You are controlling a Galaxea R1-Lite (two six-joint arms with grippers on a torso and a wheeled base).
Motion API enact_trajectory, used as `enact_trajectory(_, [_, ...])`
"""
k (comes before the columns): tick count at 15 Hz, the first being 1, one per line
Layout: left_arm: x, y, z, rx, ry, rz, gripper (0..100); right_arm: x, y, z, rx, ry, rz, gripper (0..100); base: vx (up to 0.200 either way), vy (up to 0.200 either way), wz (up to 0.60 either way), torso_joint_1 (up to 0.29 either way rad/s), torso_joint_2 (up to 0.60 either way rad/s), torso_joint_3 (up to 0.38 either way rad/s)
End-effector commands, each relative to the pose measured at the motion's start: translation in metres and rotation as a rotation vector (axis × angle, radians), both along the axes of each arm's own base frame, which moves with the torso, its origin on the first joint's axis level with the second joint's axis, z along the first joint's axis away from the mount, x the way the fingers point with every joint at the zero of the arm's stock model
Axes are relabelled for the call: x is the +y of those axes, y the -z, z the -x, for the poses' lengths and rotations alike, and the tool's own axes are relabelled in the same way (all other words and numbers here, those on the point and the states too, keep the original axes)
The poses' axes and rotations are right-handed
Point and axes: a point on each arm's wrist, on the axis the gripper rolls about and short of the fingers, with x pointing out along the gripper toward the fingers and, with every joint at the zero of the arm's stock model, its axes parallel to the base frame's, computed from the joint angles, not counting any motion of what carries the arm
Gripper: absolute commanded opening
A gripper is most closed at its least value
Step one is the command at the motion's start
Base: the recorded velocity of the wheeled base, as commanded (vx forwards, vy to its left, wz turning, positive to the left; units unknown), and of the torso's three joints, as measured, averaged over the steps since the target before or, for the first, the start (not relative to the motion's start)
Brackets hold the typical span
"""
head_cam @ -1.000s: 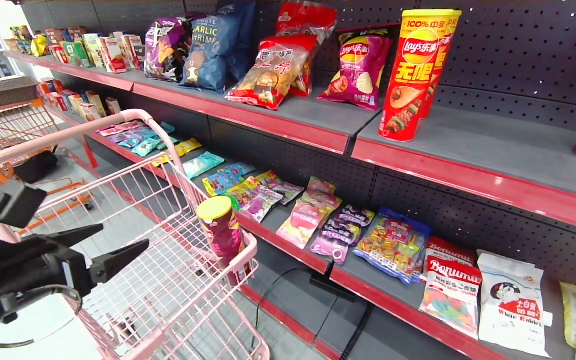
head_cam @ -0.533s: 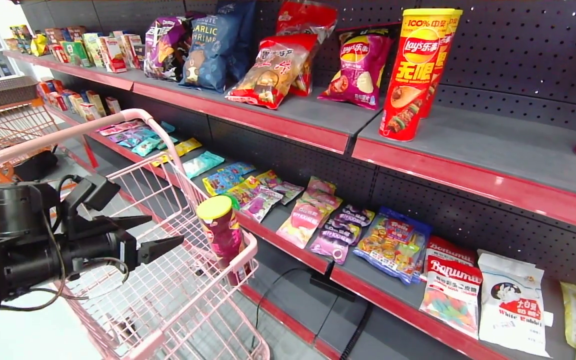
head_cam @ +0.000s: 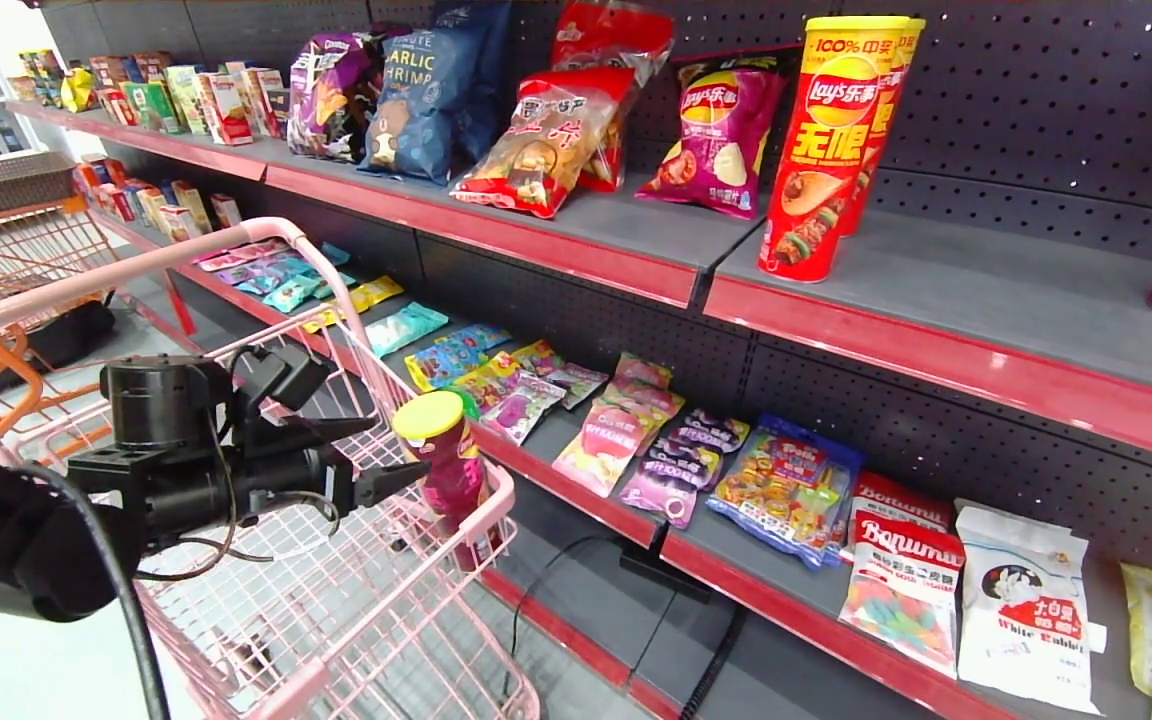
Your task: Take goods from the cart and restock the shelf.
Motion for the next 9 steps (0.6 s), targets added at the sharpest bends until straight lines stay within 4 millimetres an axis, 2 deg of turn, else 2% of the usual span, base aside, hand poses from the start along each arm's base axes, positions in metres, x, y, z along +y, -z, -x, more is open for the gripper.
enact_trajectory(1, [-0.009,0.014,-0.01,0.033,0.023,-0.004,100,0.0,0.0,0.0,-0.001,-0.002,0.0,100,0.0,0.0,0.0,0.0,0.0,0.0])
enact_trajectory(6, [-0.016,0.018,-0.031,0.013,0.032,-0.007,100,0.0,0.0,0.0,-0.001,-0.002,0.0,100,0.0,0.0,0.0,0.0,0.0,0.0])
enact_trajectory(9, [-0.025,0.021,-0.033,0.02,0.046,-0.011,100,0.0,0.0,0.0,-0.001,-0.002,0.0,100,0.0,0.0,0.0,0.0,0.0,0.0])
